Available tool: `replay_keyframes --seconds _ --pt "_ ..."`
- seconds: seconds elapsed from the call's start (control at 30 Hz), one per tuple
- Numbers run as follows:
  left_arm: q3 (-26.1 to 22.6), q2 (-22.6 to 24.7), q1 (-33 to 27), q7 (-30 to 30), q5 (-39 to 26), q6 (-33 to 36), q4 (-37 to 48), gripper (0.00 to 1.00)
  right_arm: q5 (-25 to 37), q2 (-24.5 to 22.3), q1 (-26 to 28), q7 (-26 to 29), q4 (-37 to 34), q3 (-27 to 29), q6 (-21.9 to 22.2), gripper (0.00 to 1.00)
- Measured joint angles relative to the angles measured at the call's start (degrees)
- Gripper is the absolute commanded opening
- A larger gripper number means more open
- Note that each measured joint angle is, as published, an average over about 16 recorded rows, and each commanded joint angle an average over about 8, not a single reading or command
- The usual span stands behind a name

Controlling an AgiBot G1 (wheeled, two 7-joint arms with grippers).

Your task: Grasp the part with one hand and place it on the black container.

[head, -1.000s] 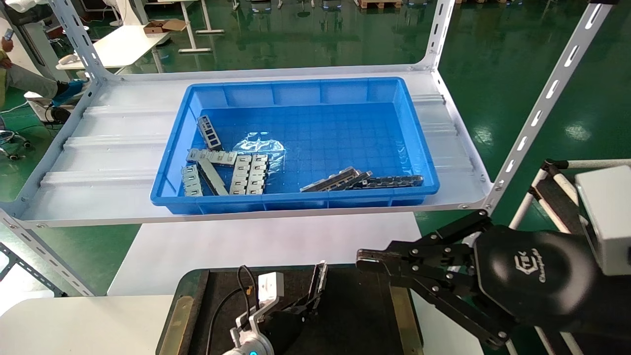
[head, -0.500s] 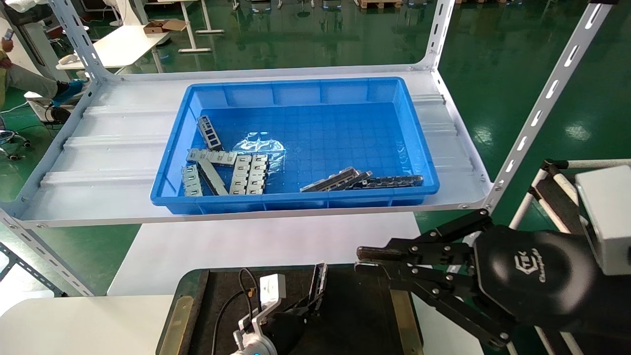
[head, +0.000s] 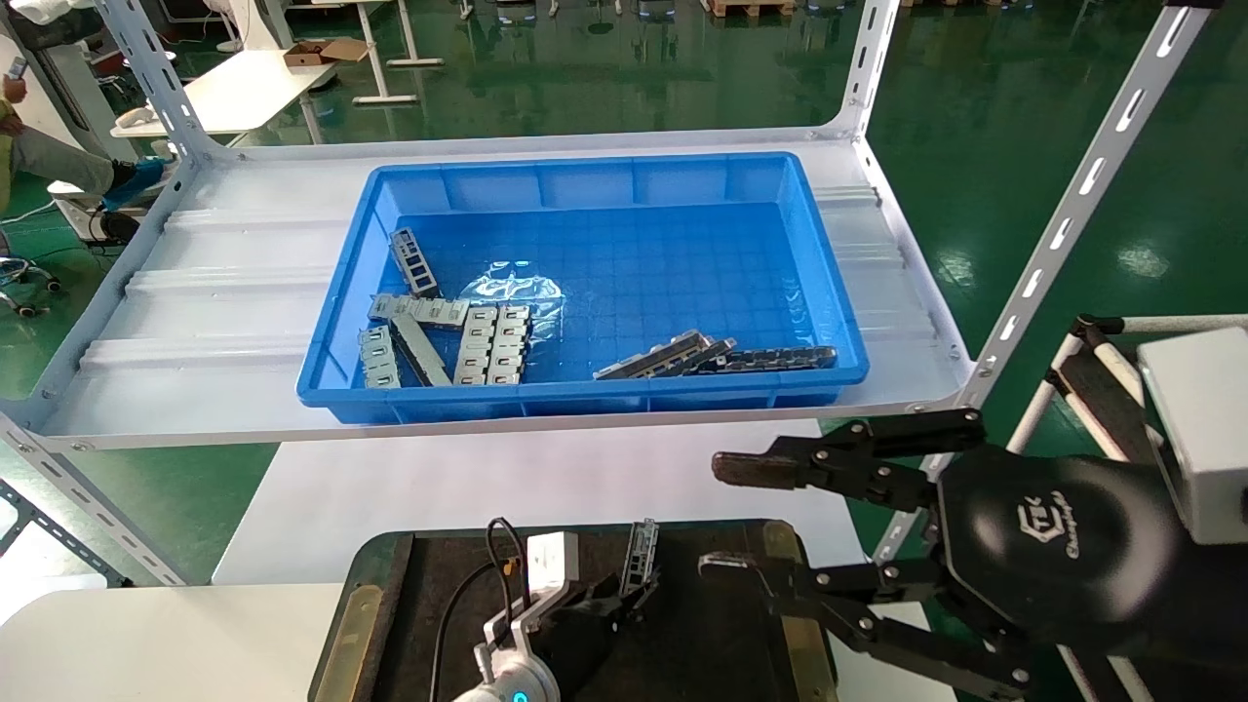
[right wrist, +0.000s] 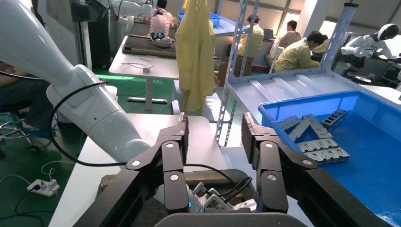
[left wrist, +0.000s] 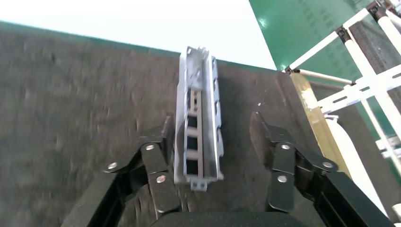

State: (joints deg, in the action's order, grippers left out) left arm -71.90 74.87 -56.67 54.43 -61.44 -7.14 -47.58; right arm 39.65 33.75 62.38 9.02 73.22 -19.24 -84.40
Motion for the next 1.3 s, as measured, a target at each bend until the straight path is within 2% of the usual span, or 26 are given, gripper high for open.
replay_keyframes --seconds 0.33,0.73,1.03,1.3 --pt "-2.4 -6.4 -3.0 -3.9 -2.0 1.2 -8.4 1.0 0.0 0.0 0.0 0.0 0.0 0.0 0.0 1.0" --pt "-1.2 -17.7 -4.6 -8.2 -6.1 8.8 -22.5 1.0 0.0 0.0 0.0 0.0 0.0 0.0 0.0 1.0" --pt "3.0 -24.0 -4.0 -14.7 -6.0 18.6 -28.9 1.0 0.0 0.0 0.0 0.0 0.0 0.0 0.0 1.0" --pt "10.5 -28.0 -2.2 -25.6 1.0 32.0 -30.0 1.0 0.0 0.0 0.0 0.0 0.0 -0.1 0.0 1.0"
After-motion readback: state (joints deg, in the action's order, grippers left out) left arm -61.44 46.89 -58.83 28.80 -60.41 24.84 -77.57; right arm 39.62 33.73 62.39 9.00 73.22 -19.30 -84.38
